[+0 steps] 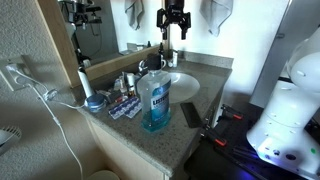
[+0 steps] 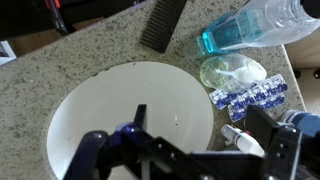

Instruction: Take the top off the bottle

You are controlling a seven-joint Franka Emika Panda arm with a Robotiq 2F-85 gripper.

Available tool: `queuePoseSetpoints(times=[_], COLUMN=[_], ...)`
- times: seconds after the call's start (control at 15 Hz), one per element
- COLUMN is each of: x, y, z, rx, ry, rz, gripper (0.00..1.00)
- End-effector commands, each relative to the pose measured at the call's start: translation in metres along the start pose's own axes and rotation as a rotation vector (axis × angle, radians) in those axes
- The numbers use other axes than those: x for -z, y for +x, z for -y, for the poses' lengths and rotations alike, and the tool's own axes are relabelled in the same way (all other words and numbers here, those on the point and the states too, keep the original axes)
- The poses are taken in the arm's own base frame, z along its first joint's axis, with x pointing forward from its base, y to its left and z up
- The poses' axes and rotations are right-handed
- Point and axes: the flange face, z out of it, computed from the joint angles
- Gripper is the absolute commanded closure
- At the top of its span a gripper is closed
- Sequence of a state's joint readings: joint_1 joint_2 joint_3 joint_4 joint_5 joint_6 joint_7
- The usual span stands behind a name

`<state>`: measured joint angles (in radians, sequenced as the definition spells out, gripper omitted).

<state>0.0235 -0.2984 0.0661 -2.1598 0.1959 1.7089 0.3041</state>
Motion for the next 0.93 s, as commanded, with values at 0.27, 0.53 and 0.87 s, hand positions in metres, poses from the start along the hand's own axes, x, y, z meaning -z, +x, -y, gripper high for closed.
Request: queuePoseSetpoints(times=[0.27, 0.53, 0.87], x=[0.008, 0.015, 0.017], y=[-0.039, -0.064, -0.090], z=[0.065, 0.095, 0.118], rx=[-0.028, -0.045, -0.031], ry=[-0.111, -0.132, -0.111], rz=[-0.066, -0.122, -0.159], gripper=[0.00, 0.00, 0.00])
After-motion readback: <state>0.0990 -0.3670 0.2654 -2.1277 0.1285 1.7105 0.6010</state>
